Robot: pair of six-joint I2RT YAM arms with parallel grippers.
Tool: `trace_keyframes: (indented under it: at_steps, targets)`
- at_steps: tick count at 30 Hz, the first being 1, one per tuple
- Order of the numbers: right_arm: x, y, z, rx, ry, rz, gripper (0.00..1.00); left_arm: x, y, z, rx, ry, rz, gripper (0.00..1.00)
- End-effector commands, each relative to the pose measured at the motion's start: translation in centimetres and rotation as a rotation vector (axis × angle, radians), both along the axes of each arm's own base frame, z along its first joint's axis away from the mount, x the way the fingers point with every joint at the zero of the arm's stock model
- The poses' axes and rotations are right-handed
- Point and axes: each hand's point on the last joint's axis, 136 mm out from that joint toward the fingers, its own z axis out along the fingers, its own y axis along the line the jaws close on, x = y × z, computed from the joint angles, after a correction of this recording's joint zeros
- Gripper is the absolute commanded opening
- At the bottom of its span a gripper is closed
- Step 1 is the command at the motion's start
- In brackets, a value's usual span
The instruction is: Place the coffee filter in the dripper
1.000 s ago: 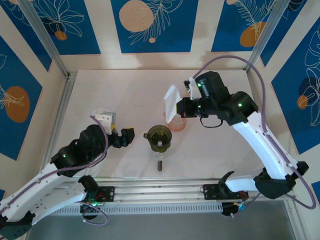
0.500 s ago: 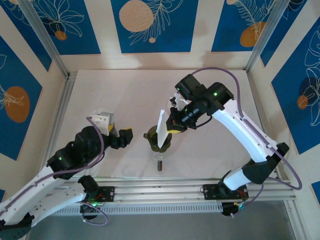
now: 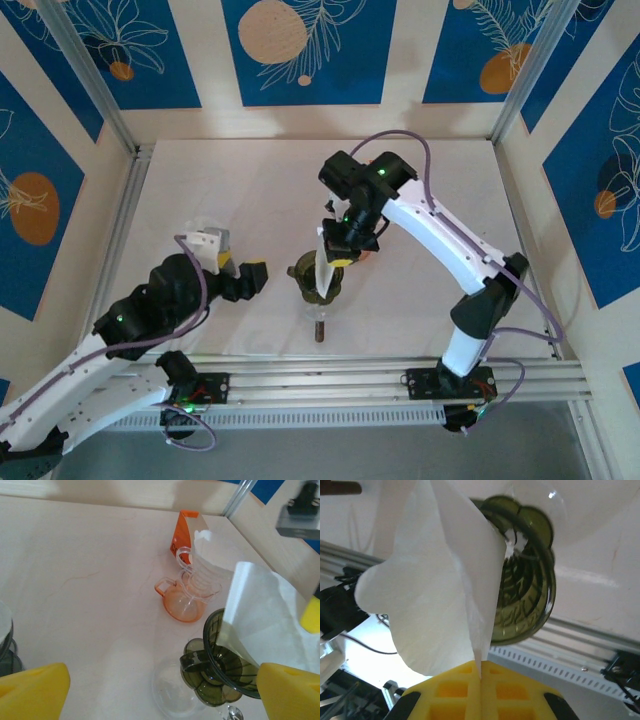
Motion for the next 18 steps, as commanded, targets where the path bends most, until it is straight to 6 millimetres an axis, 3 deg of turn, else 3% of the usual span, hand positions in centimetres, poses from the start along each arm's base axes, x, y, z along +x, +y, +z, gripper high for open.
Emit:
trace_keyframes:
  at_steps: [1,6,10,12,16,18]
  targets:
    - [-0.2,-0.2,-0.3,-0.057,-0.030,0.067,0.00,-0.1,-0.8,-0.4,-0.024,0.018,-0.033,0.96]
    - [0.2,1.0,-1.4,-0.128,-0.098,0.169,0.02,-0.2,-2.1,-0.7,-0.039,0.043,-0.080,0.98]
    - [0.7,1.0,-1.9,-0.187,-0.152,0.231,0.09,-0.2,-3.2,-0.9,-0.045,0.076,-0.122,0.98]
    - [1.0,1.0,-1.5,-0.198,-0.200,0.251,0.17,-0.1,-3.6,-1.0,-0.063,0.090,-0.137,0.98]
    - [1.2,0.7,-0.1,-0.190,-0.312,0.267,0.42,0.0,-4.4,-0.8,-0.131,0.121,-0.173,0.96]
    - [1.2,0.6,0.5,-0.177,-0.361,0.266,0.48,0.2,-4.8,-0.7,-0.161,0.137,-0.187,0.95]
